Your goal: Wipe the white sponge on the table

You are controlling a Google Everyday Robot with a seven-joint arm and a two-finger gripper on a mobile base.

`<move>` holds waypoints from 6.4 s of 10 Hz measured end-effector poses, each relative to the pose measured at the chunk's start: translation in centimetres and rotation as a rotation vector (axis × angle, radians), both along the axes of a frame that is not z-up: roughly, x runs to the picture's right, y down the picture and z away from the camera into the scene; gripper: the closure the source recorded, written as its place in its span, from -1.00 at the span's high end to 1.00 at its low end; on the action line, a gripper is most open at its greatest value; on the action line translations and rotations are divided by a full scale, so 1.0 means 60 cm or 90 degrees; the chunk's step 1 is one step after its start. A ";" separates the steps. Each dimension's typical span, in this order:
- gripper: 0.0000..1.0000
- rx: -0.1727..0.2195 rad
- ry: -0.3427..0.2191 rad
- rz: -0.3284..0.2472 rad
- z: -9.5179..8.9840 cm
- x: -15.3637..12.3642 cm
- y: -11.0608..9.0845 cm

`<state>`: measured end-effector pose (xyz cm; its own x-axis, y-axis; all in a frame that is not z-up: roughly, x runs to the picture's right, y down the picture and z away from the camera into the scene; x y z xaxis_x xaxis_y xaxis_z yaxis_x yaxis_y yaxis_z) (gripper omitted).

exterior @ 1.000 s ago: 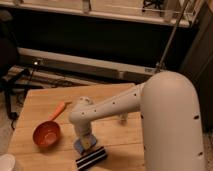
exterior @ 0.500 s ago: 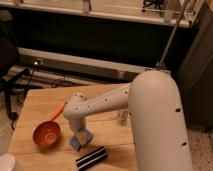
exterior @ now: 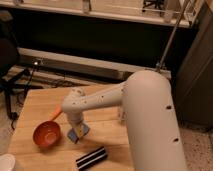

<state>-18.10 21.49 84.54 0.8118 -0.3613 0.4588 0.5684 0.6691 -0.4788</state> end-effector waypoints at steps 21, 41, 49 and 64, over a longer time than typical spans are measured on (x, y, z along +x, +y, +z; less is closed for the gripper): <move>-0.38 0.042 0.228 0.159 0.051 0.305 -0.109; -0.38 -0.082 0.098 0.149 -0.108 0.173 0.092; -0.38 -0.082 0.006 0.076 -0.094 0.066 0.095; -0.38 0.002 0.033 0.077 0.076 0.045 -0.080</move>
<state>-15.43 16.71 89.10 0.8716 -0.2609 0.4150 0.4589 0.7322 -0.5034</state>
